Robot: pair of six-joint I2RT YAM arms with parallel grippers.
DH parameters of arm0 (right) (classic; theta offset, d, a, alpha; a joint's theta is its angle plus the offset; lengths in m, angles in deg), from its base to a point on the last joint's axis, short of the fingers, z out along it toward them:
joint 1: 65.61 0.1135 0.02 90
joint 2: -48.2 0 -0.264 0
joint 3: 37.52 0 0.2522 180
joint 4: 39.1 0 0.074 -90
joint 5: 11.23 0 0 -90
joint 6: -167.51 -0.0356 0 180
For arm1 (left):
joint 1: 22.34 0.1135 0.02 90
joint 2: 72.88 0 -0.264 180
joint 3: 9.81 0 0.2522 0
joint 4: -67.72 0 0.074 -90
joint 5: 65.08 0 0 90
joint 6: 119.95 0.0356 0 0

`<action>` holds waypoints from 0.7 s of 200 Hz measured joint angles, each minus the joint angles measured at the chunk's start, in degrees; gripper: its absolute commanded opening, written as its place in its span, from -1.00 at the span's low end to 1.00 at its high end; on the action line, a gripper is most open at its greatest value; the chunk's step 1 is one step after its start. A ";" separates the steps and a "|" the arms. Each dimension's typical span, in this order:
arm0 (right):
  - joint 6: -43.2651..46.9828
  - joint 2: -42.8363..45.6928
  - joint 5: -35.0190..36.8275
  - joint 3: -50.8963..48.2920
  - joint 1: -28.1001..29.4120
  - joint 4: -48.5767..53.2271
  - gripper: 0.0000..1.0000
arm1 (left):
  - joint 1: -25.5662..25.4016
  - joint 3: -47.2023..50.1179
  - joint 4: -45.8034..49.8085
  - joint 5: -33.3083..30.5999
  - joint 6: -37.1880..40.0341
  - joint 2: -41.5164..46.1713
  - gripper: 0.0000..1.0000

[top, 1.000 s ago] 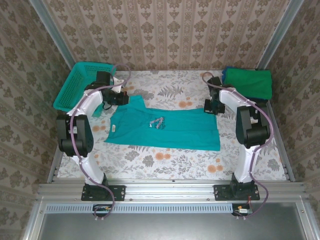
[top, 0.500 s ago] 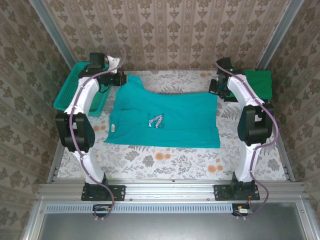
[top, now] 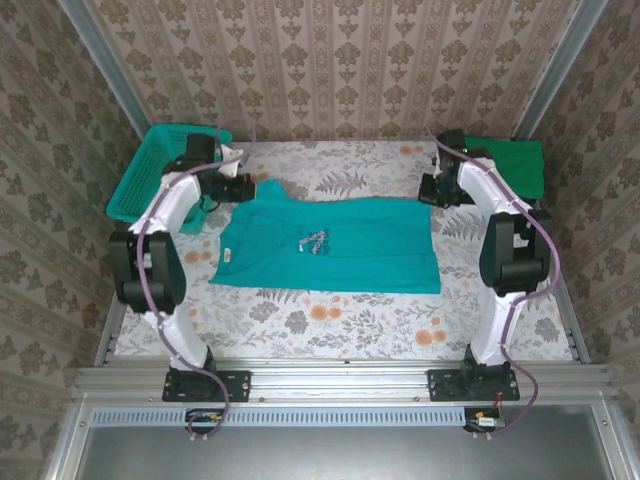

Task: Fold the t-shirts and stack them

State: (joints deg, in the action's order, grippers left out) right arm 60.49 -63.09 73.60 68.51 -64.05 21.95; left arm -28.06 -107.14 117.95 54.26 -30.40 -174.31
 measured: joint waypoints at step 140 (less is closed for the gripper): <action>-1.36 10.38 -3.39 -27.41 -2.38 -10.03 -1.00 | -1.49 38.99 -10.47 -8.70 -11.91 24.87 -1.00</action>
State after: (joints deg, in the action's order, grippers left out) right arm 59.14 -52.71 70.21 41.11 -66.43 11.92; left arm -29.54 -68.15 107.48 45.56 -42.31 -149.43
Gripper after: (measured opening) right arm 0.067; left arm 0.052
